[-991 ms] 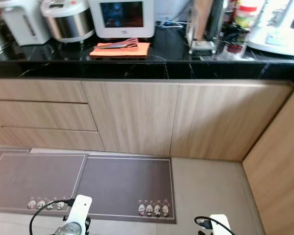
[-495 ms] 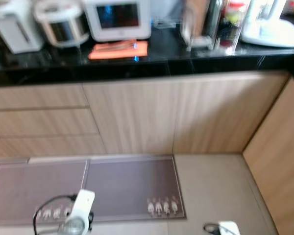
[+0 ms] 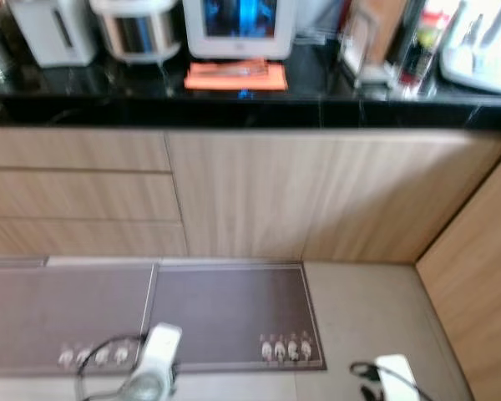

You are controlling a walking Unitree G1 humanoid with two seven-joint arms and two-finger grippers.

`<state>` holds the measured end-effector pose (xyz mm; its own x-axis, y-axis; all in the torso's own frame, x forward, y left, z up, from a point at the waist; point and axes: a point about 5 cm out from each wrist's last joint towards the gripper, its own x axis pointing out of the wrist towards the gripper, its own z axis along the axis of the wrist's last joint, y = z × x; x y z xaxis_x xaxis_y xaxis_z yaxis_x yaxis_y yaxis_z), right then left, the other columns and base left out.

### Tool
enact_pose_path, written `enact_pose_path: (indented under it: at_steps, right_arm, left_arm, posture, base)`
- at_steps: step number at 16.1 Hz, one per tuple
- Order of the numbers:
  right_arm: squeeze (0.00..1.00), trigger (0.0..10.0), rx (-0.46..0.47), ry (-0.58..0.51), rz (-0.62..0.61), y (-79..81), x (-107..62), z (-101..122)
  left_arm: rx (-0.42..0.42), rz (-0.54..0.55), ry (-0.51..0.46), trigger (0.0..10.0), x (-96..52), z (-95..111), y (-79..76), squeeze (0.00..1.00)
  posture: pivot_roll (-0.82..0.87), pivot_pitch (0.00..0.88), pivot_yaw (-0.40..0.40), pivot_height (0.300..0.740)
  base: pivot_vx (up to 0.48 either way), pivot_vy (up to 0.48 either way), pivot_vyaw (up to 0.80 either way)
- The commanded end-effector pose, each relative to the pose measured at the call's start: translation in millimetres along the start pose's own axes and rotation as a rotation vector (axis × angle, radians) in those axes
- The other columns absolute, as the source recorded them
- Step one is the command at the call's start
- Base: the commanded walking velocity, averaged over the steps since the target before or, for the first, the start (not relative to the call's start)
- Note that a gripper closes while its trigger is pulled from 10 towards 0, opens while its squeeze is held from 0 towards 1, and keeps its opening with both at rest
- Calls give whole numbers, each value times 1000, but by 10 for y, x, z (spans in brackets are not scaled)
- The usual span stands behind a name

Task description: Kitchen organization

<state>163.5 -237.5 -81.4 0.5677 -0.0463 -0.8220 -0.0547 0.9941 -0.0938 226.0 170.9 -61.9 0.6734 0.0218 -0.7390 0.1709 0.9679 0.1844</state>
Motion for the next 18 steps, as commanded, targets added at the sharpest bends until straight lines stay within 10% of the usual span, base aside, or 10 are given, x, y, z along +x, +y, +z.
enact_pose_path:
  at_steps: [1, 18]
  right_arm:
    - [0, 10000, -10, -24, 20, 64, 30, 98]
    - [0, 10000, -5, -44, 67, 234, 69, 183]
  left_arm:
    - [13, 10, 33, 10000, -17, -97, 42, 0]
    - [25, 70, 47, 10000, -38, -132, 326, 0]
  posture:
    - [-168, 0, -26, 740]
    - [-132, 0, 11, 740]
  base:
    - [0, 326, 0]
    - [0, 323, 0]
